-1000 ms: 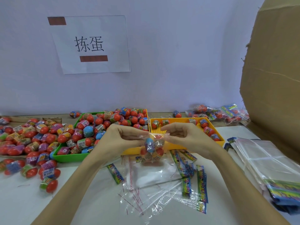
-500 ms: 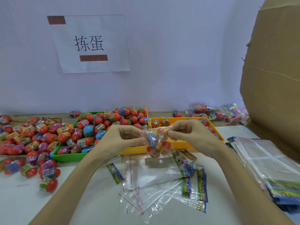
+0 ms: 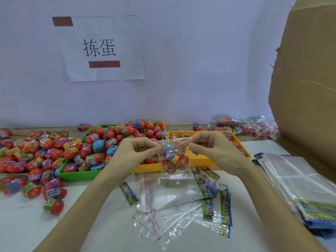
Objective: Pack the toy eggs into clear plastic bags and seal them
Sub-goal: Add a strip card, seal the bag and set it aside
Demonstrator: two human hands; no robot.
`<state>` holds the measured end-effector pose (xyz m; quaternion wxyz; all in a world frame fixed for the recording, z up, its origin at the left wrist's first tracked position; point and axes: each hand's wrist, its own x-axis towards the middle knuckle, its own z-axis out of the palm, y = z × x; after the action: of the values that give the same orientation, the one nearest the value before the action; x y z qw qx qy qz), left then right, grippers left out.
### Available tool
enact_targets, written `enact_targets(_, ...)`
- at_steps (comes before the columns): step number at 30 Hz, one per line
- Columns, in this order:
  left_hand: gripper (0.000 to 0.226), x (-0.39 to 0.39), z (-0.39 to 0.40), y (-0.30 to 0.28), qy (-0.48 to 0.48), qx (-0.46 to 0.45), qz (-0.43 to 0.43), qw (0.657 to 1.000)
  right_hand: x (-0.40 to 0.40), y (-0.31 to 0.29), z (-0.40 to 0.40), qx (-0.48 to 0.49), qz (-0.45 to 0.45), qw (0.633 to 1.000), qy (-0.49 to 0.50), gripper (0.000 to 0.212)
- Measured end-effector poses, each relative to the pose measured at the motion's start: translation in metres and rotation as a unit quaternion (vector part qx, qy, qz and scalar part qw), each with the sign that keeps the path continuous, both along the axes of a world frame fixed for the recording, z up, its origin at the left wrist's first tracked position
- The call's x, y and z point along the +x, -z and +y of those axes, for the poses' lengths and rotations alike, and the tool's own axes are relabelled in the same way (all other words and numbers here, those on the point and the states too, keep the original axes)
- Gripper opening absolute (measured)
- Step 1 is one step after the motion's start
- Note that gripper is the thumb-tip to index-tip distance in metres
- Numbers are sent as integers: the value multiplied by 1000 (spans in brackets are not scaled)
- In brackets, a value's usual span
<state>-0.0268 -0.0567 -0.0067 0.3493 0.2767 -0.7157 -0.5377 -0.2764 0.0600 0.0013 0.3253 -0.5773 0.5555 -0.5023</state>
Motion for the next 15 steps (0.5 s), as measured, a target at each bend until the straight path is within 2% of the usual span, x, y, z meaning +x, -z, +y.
enact_targets(4,20,-7,5,1,-46,-51,7,998,-4,-1,2,-13,1,1000,18,9)
enact_targets(7,11,-11,11,0,-85,-122,74,986,-2,-4,3,7,-36,998,50,19)
enact_targets(9,6,-11,13,-1,-95,-234,106,962,1,-6,2,76,-111,990,30,45)
enact_targets(12,12,-13,17,-1,-53,-427,82,899,5,-7,-1,177,-207,962,-11,82)
enact_targets(13,13,-13,17,0,-41,-456,74,886,5,-6,-3,181,-215,960,-8,85)
enact_targets(15,12,-12,14,1,-25,-489,61,870,4,-4,-4,137,-210,968,17,71)
